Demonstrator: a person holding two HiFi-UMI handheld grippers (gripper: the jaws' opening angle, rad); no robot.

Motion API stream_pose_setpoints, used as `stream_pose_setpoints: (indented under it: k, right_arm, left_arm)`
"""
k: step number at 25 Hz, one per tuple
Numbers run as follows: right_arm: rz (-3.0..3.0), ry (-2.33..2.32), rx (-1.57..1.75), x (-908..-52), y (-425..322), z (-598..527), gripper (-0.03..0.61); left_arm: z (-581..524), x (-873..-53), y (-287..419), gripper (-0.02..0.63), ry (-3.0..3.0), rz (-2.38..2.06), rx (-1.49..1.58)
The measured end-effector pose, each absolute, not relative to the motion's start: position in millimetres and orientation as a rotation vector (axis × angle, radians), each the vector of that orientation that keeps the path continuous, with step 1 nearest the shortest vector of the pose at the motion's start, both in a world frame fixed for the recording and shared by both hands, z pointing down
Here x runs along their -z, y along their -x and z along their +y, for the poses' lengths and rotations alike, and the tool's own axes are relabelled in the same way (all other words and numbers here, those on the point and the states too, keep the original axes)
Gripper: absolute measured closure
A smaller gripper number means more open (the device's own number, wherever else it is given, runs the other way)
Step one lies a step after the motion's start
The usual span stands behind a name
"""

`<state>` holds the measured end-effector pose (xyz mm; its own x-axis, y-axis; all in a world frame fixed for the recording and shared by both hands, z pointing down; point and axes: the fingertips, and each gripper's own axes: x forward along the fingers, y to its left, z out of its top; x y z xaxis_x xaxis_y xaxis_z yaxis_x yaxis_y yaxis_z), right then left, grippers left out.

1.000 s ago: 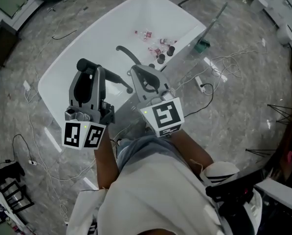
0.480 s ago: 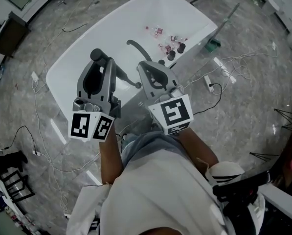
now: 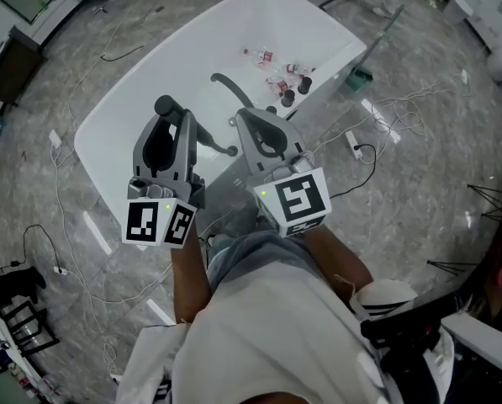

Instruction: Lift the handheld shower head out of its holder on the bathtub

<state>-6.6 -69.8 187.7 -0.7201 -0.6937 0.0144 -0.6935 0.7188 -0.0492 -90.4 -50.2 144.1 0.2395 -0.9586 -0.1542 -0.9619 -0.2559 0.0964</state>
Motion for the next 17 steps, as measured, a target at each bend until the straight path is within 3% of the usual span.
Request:
stream_pose_setpoints:
  k: [17]
  right_arm:
    - [2.933, 1.152, 0.116, -164, 20, -78, 0.561]
  left_arm:
    - [-62, -127, 103, 0.476, 2.492, 1.931, -0.292]
